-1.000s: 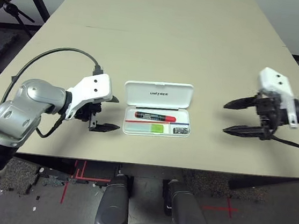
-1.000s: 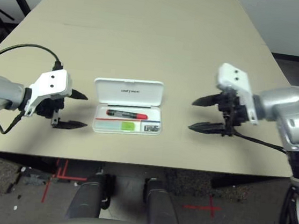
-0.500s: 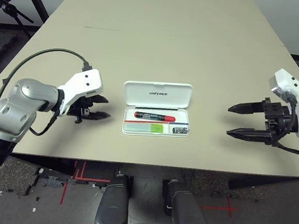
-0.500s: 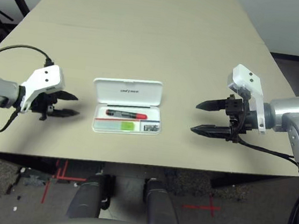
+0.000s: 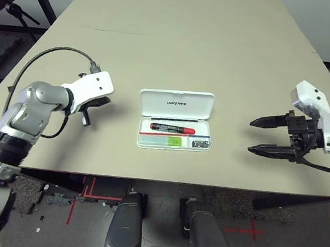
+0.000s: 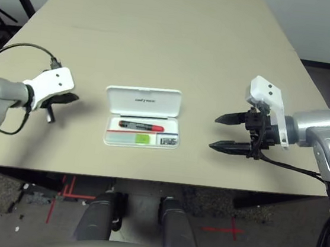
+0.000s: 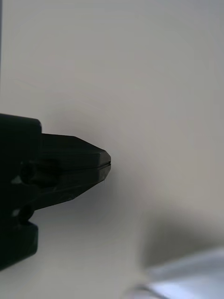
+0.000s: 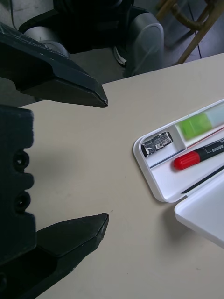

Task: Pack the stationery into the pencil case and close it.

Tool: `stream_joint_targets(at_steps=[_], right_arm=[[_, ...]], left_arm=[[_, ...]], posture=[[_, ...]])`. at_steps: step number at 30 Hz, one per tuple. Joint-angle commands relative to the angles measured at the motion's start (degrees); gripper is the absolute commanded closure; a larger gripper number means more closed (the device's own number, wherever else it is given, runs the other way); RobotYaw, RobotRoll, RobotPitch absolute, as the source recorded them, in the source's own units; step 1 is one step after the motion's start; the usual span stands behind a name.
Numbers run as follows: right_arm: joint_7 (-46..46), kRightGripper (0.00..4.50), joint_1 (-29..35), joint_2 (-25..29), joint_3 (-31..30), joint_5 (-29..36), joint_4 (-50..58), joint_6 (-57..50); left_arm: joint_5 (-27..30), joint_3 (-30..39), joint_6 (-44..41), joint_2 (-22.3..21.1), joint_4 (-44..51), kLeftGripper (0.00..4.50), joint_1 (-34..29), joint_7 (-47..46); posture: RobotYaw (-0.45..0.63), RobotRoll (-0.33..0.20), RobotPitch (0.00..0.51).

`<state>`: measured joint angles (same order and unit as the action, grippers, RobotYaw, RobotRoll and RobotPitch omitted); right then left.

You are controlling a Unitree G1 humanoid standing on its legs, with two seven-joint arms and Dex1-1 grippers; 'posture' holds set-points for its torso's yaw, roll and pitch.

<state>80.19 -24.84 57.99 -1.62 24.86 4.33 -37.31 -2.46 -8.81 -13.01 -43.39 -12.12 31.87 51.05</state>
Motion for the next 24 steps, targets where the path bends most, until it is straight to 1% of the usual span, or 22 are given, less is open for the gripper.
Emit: stream_joint_targets(at_steps=[1, 3, 10, 20, 24], right_arm=[[-0.1, 0.00, -0.1, 0.5, -0.8, -0.4, 0.1, 0.4], [0.1, 0.00, -0.2, 0.5, -1.0, -0.7, -0.1, 0.5], [0.2, 0.00, -0.2, 0.9, -1.1, -1.2, -0.5, 0.8], [0.3, 0.00, -1.1, 0.1, -2.0, -2.1, -1.8, 1.6], [0.1, 0.00, -1.3, -0.3, -2.7, -2.4, -2.2, 2.1]], left_arm=[[0.5, 1.1, 1.2, 1.5, -2.0, 4.48, 1.0, -1.1], [0.7, 0.7, 0.6, 2.4, -1.8, 4.48, 1.4, -0.6], [4.6, 0.5, -2.1, 5.5, 2.2, 4.48, 1.4, 2.7], [9.9, -1.3, -5.2, 5.5, 11.6, 4.48, -2.0, 10.1], [10.5, -2.6, -6.5, 6.1, 14.6, 4.48, -3.3, 10.9]], posture=[[-0.02, 0.000, 0.131], [-0.02, 0.000, 0.133], [-0.03, 0.000, 0.134], [-0.02, 0.000, 0.129], [-0.02, 0.000, 0.128]])
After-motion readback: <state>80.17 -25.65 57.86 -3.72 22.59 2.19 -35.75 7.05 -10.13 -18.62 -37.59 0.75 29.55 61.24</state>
